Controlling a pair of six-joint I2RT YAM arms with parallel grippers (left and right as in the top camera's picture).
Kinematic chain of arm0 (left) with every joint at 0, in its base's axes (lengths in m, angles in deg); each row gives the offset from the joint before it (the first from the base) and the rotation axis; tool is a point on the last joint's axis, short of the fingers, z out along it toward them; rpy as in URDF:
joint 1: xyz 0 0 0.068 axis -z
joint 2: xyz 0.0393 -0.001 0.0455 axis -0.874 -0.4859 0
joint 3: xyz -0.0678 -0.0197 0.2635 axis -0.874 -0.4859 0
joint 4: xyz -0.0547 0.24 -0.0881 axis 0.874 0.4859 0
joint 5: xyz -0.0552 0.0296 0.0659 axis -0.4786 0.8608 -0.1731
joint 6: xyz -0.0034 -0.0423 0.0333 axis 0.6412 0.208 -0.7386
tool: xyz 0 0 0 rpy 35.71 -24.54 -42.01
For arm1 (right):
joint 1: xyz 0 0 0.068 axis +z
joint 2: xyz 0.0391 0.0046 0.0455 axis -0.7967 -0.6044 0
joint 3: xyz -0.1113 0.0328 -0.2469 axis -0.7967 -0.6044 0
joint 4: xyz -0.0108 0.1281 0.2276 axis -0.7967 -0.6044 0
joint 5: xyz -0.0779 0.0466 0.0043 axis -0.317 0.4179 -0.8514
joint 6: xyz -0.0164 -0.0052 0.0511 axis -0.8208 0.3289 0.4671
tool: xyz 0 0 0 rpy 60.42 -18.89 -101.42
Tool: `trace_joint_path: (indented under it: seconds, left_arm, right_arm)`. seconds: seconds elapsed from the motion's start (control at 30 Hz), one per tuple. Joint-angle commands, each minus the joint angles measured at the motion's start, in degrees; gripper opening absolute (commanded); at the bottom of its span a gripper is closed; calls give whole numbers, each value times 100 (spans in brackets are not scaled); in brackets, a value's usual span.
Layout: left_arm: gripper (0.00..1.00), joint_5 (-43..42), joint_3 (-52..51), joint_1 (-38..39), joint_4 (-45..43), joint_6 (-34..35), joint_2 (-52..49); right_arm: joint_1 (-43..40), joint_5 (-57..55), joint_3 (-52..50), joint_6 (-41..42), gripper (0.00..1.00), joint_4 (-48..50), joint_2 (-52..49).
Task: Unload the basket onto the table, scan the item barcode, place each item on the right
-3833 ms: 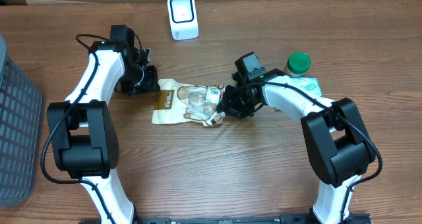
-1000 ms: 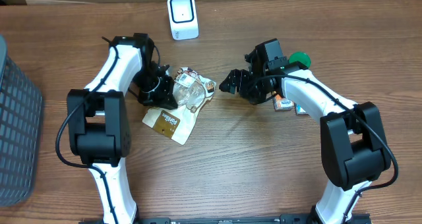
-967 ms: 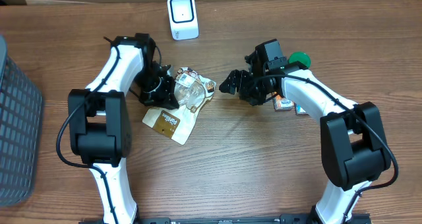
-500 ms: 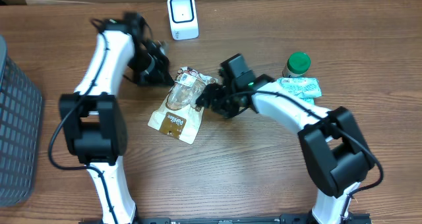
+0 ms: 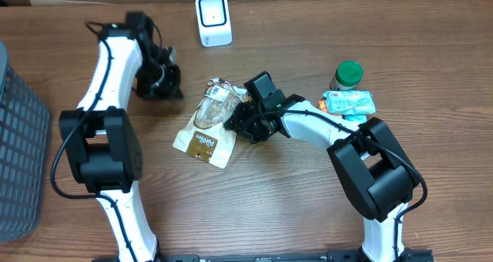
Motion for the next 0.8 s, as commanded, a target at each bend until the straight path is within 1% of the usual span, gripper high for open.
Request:
trace_joint_path:
  seconds: [0.0, 0.03, 0.07, 0.13, 0.2, 0.3, 0.43, 0.5, 0.53, 0.67, 0.77]
  left_arm:
    - [4, 208, -527, 81, -243, 190, -22]
    - [4, 205, -667, 98, -326, 190, -22]
    - [5, 208, -804, 116, -407, 214, -22]
    - [4, 205, -1045, 157, -564, 262, -22]
    - [4, 205, -1276, 201, -719, 313, -22]
    - [4, 168, -1593, 275, -887, 487, -22]
    - [4, -122, -1963, 409, -1099, 529, -22]
    - [4, -264, -2129, 492, -1169, 533, -22]
    - [5, -330, -2188, 516, -1191, 531, -22]
    - [4, -682, -2378, 636, -1217, 531, -22]
    - [4, -831, -2470, 710, -1213, 544, -22]
  right_arm:
    - [-9, -151, -37, -170, 29, -20, -157]
    - [-11, -151, -31, -256, 24, -22, -157]
    - [-17, -149, -28, -278, 22, -22, -157]
    - [-55, -76, -24, -289, 20, -20, -157]
    - [-98, 92, -17, -516, 18, 24, -157]
    - [-175, 315, -17, -671, 17, 20, -157]
    - [-190, 413, -4, -883, 18, -2, -157]
    - [-197, 525, 44, -1040, 20, -17, -157]
    - [-201, 579, 79, -1134, 22, -22, -157]
    - [-240, 868, 313, -1576, 34, -24, -157]
    - [-313, 1003, 389, -1635, 42, -22, -157]
